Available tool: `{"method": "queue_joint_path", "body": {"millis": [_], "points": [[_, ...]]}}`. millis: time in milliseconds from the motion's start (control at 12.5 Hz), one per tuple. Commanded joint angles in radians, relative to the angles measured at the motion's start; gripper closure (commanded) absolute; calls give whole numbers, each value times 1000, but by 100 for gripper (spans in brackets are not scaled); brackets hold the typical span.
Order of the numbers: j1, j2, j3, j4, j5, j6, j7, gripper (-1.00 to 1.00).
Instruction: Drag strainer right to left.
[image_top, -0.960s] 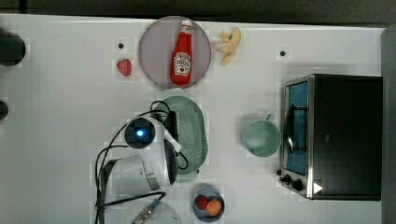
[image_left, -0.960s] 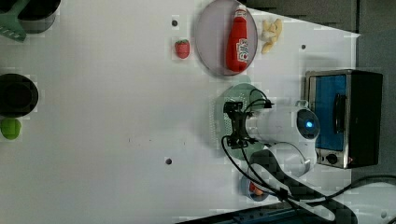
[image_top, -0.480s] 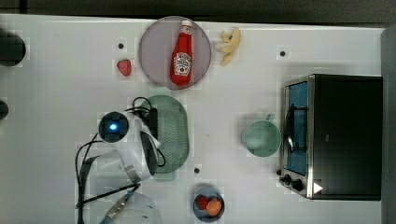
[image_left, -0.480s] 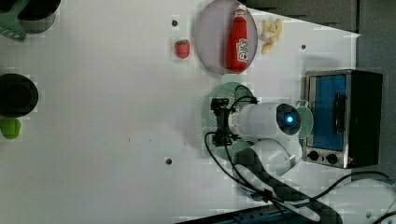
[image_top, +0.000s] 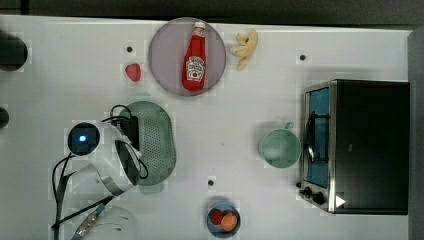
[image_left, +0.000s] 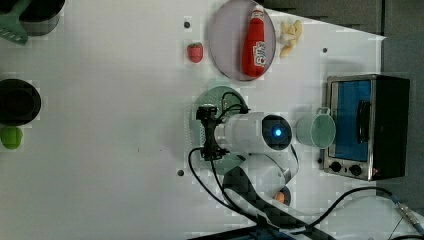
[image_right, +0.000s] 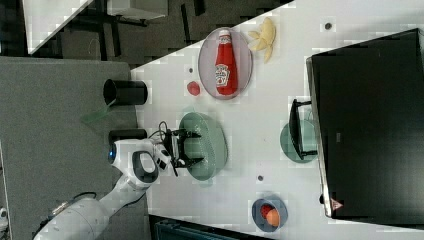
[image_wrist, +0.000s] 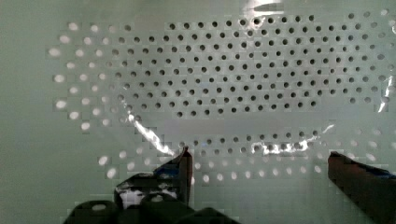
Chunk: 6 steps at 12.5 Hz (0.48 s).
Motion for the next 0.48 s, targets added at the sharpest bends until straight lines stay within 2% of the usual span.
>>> {"method": "queue_joint_path", "body": {"millis": [80,480], "points": [[21,36,5,94,60,-45,58,-100],[71,86,11,181,143,-63,60,-100]]}}
